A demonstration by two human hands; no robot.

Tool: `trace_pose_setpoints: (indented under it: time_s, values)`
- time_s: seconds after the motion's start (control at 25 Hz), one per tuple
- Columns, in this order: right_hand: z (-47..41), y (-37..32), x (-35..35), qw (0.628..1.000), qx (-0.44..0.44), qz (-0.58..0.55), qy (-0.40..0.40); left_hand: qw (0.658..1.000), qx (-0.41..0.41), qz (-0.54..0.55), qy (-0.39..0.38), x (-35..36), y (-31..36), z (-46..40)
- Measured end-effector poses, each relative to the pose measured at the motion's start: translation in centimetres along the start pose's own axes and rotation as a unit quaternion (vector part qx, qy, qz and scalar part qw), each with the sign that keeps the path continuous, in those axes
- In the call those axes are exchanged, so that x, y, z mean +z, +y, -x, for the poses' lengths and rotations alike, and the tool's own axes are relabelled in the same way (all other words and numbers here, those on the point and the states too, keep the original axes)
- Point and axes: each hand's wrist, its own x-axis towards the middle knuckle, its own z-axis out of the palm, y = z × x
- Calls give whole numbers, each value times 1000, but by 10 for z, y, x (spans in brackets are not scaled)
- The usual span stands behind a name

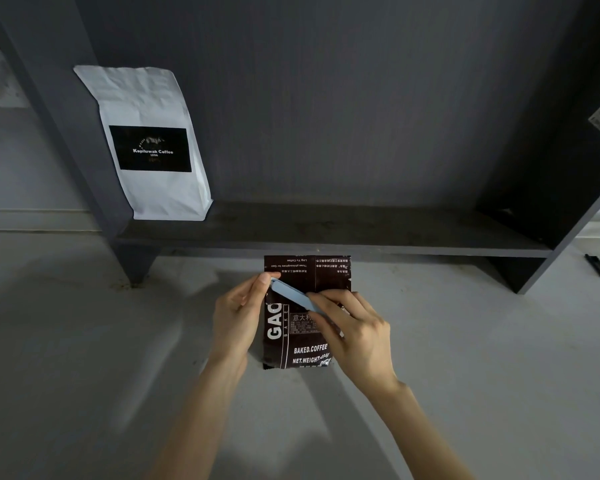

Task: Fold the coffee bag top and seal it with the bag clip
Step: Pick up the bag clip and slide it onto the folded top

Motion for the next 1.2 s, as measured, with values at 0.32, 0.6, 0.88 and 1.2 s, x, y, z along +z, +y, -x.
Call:
trace_pose_setpoints:
  time_s: [0.32,0.6,0.88,1.2]
  values:
    - [-4,-6,-3,996,51,-58,-45,1000,-2,-5,9,-4,3,0]
    - [12,9,-15,963,128,-195,-132,1000,-19,4,22,-6,1,-1]
    - [14,21,-44,927,200,-264,-174,999,-43,18,15,-7,0,-2]
    - [-7,15,-57,915,229,-312,-112,999,-11,32,-4,-10,1,2]
